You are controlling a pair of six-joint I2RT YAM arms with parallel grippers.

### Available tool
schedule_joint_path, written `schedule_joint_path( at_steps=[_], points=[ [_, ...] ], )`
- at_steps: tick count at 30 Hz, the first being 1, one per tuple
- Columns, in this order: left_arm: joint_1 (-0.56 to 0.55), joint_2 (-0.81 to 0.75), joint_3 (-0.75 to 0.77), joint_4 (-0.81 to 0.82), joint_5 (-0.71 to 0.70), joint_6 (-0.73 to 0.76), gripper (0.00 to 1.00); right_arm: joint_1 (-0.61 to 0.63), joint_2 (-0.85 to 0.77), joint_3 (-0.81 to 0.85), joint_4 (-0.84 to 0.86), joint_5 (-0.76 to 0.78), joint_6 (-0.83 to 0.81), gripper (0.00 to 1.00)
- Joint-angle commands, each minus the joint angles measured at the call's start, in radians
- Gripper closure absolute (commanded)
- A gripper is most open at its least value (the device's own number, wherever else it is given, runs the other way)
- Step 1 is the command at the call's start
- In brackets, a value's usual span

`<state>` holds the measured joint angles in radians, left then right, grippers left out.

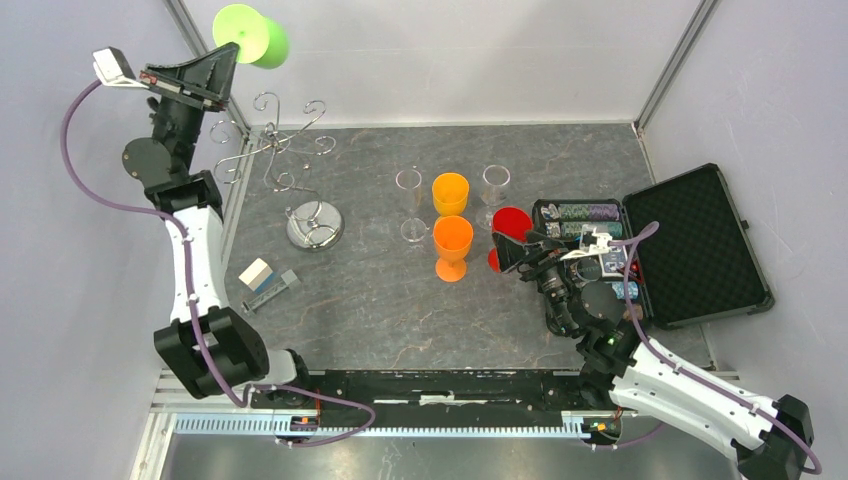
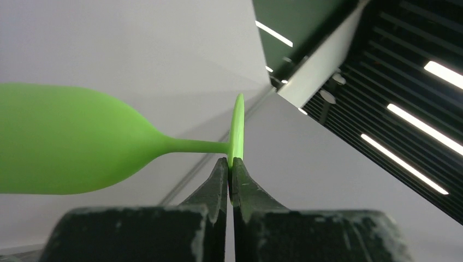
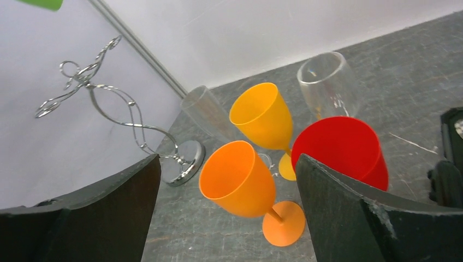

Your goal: Take the wine glass off the wine glass rack

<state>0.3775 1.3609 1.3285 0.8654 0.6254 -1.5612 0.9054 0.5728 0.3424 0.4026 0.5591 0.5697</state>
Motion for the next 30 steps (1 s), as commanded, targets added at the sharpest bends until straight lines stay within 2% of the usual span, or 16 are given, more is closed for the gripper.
schedule_joint_path(
  at_steps=[1,8,11,16,24,30],
  points=[
    [-0.086,-0.055,0.048,0.169,0.059,-0.188,0.98,0.004,0.012,0.010,0.129,-0.094,-0.055,0.02],
    [-0.298,-0.103,0.005,0.154,0.028,-0.288,0.98,0.003,0.016,0.022,0.244,-0.182,-0.108,0.02],
    [-0.438,-0.118,-0.018,0.194,-0.014,-0.296,0.98,0.003,0.022,0.045,0.283,-0.225,-0.119,0.02],
    [-0.628,-0.112,-0.048,0.268,-0.053,-0.331,0.98,0.004,0.079,0.130,0.344,-0.390,-0.171,0.02],
    [-0.739,-0.111,-0.176,0.482,-0.120,-0.482,0.98,-0.038,0.178,0.276,0.458,-0.642,-0.224,0.02],
    [-0.764,-0.142,-0.280,0.568,-0.126,-0.563,0.98,-0.163,0.277,0.347,0.614,-0.824,-0.143,0.02]
  ],
)
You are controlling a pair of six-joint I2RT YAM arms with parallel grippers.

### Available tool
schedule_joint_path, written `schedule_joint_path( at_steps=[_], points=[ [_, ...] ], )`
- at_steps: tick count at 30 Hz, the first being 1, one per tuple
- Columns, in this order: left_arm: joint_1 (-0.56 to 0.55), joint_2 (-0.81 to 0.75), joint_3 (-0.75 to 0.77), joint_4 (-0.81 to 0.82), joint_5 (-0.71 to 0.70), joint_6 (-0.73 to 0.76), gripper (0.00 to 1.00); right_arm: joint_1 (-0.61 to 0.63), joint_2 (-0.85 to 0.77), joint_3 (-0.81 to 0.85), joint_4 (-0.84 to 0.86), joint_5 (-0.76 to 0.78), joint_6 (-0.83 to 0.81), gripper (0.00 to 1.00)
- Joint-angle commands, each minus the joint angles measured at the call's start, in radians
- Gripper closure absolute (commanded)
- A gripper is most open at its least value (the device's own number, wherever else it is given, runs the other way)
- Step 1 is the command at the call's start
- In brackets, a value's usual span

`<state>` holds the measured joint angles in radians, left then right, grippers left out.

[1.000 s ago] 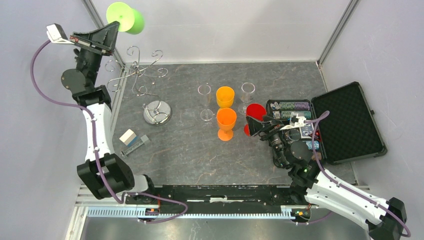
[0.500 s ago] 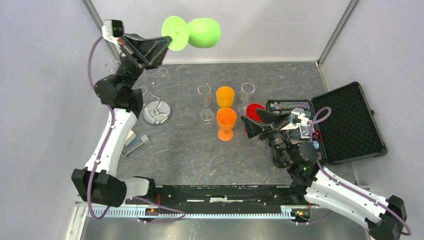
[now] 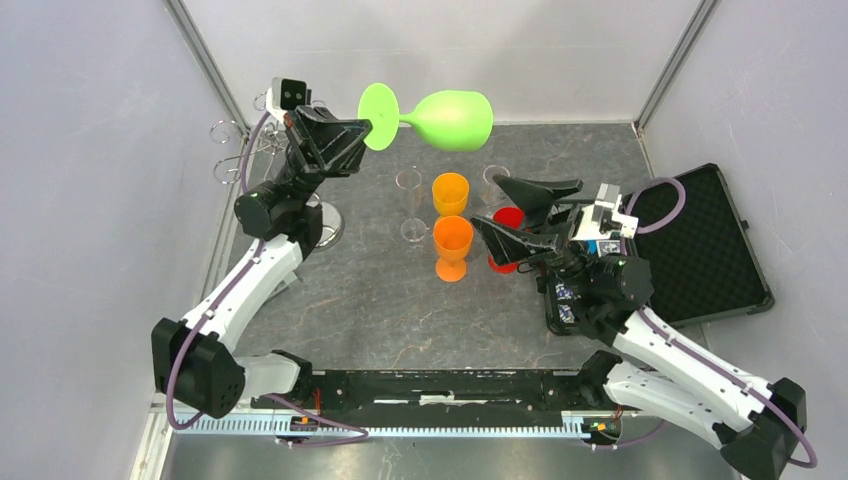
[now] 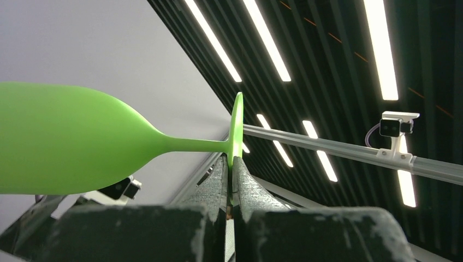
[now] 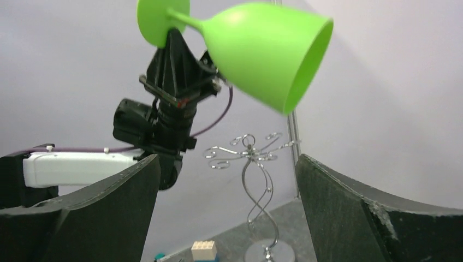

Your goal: Take the wine glass off the wine glass rack

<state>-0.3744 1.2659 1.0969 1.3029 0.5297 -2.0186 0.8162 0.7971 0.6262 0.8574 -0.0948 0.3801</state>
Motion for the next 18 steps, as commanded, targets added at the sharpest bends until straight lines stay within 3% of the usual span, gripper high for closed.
schedule_joint_path(
  at_steps=[1,6,13,18],
  points=[
    [-0.012,-0.058,-0.067,0.133,-0.028,-0.107,0.98,-0.107,0.075,0.071,0.209,-0.212,0.088,0.02],
    [-0.013,-0.101,-0.112,0.165,-0.013,-0.119,0.98,-0.218,0.185,0.100,0.462,-0.368,0.271,0.02],
    [-0.016,-0.123,-0.122,0.164,0.014,-0.150,0.98,-0.228,0.327,0.192,0.768,-0.575,0.480,0.03],
    [-0.018,-0.144,-0.123,0.162,0.020,-0.157,0.98,-0.227,0.391,0.257,0.814,-0.603,0.547,0.04]
  ],
)
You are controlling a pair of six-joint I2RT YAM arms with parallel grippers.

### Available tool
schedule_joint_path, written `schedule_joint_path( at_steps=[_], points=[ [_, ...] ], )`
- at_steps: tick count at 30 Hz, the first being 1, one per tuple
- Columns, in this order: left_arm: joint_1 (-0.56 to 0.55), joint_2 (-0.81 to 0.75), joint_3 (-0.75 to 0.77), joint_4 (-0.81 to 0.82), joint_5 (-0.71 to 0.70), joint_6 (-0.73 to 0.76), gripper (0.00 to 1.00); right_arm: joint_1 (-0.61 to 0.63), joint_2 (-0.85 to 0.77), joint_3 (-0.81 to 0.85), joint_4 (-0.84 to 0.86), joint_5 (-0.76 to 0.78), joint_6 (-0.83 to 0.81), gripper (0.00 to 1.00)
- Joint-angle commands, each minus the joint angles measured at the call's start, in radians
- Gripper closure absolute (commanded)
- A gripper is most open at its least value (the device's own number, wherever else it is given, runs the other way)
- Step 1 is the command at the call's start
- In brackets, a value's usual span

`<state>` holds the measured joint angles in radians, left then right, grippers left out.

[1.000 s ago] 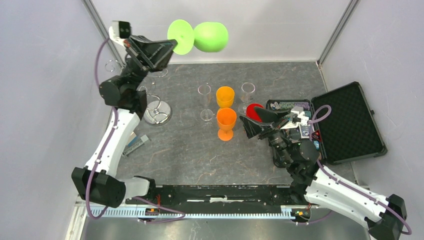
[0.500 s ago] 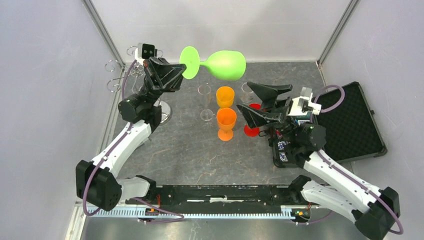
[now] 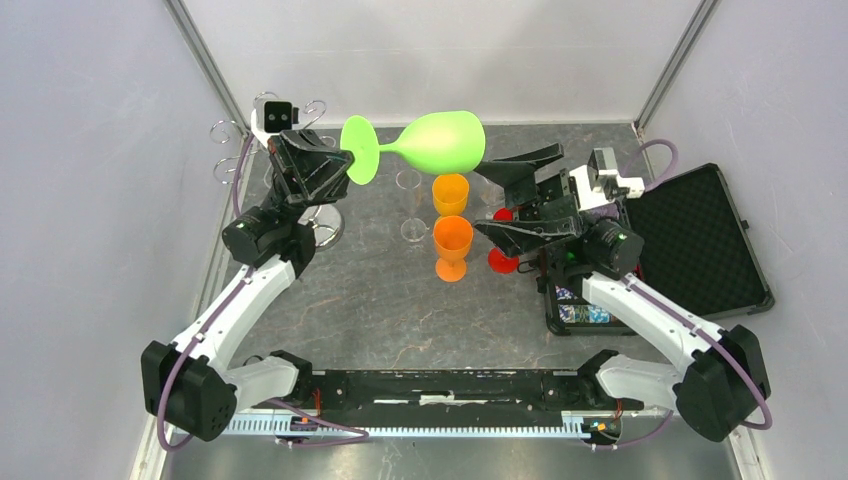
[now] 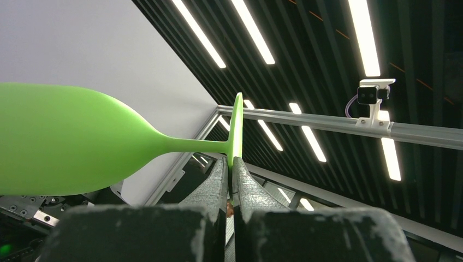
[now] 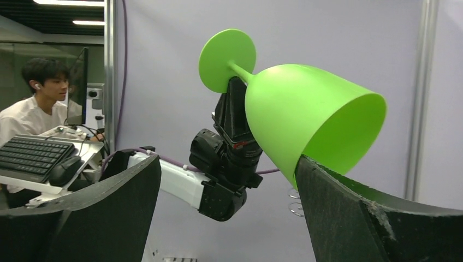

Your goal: Take the wine glass off the wine glass rack

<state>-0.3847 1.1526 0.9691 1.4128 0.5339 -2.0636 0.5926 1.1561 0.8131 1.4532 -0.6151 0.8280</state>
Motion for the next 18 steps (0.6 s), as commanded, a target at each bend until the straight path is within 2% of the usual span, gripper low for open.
schedule_joint_path(
  at_steps=[1,5,8,18],
  points=[
    [-0.008,-0.034,0.004,0.052,0.015,-0.111,0.98,-0.004,0.037,0.077,0.211,-0.080,0.099,0.04],
    [-0.009,-0.044,-0.005,0.052,0.015,-0.109,0.98,-0.003,0.069,0.106,0.208,-0.078,0.104,0.05],
    [-0.015,-0.048,-0.021,0.051,0.012,-0.116,0.98,-0.004,0.100,0.147,0.229,-0.093,0.138,0.13],
    [-0.028,-0.059,-0.047,0.036,-0.004,-0.114,0.98,-0.003,0.188,0.258,0.380,-0.133,0.309,0.71]
  ],
)
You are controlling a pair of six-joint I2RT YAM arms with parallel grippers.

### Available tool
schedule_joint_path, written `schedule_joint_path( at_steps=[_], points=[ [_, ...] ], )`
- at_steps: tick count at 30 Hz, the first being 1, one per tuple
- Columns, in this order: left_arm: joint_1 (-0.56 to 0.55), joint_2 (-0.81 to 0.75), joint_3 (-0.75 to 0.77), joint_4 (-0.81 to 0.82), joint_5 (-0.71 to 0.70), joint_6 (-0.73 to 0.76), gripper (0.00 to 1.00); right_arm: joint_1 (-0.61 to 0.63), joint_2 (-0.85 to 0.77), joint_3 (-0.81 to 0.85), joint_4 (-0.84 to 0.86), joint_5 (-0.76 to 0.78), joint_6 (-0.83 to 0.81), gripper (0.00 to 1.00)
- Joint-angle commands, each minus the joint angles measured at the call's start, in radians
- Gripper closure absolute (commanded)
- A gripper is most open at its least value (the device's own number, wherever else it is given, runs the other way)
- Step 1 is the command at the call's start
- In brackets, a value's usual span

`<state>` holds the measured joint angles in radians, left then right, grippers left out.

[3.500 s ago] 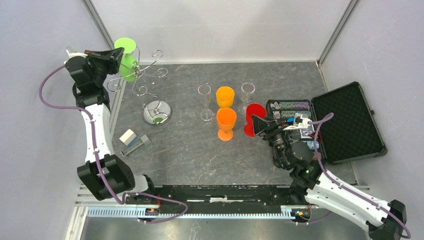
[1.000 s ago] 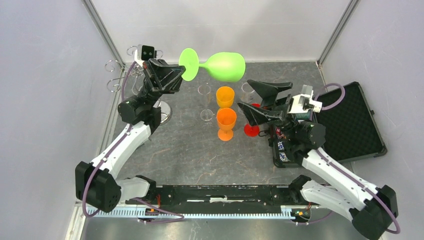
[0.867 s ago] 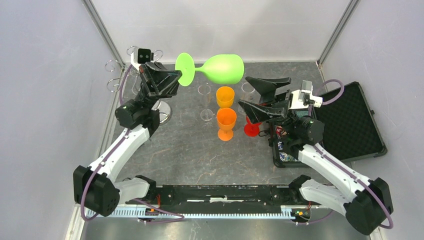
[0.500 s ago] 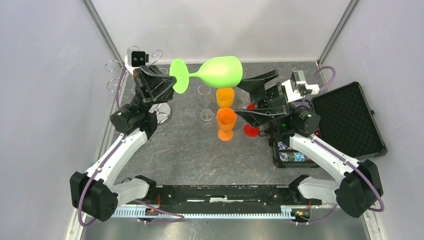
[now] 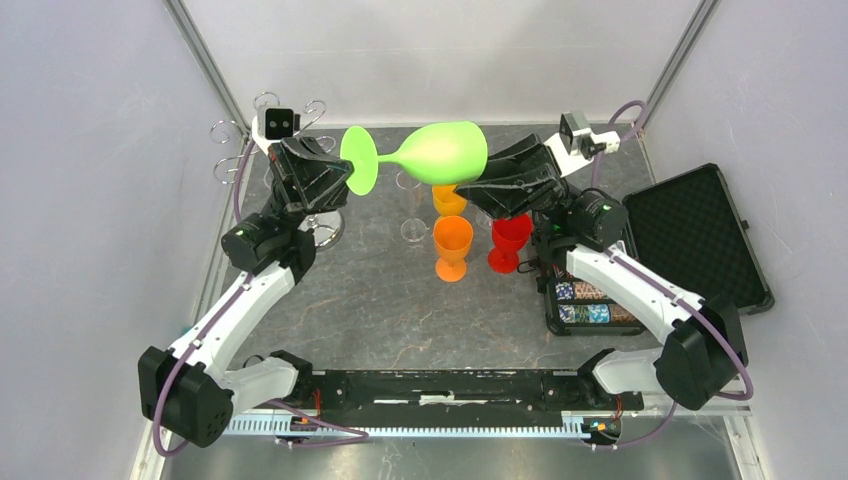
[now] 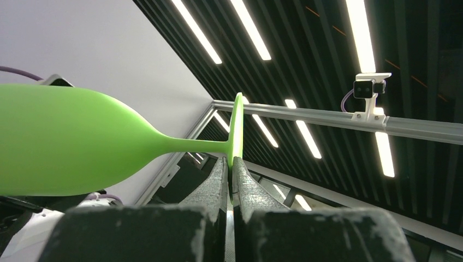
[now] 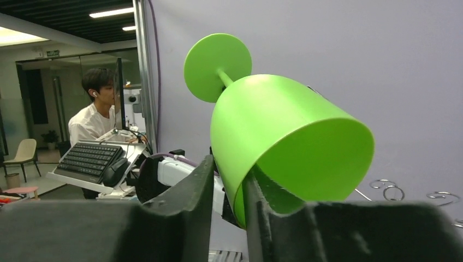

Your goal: Take the wine glass off the wine glass rack

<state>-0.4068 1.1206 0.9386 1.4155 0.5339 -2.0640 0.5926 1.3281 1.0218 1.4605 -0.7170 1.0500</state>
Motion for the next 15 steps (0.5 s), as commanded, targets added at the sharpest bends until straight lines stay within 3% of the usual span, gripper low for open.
schedule_joint_path(
  at_steps=[1,4,10,15],
  points=[
    [-0.006,-0.028,-0.024,0.033,-0.009,-0.113,0.98,-0.004,0.017,0.049,0.378,-0.032,0.095,0.79],
    [-0.006,-0.030,-0.044,0.033,-0.022,-0.109,0.90,-0.004,0.006,0.037,0.375,-0.027,0.091,1.00],
    [-0.007,-0.042,-0.042,0.023,-0.024,-0.073,0.54,-0.004,-0.076,-0.014,0.259,-0.023,-0.008,1.00],
    [-0.006,-0.097,-0.048,-0.131,0.015,0.074,0.21,-0.004,-0.208,-0.093,-0.045,0.038,-0.227,1.00]
  ],
)
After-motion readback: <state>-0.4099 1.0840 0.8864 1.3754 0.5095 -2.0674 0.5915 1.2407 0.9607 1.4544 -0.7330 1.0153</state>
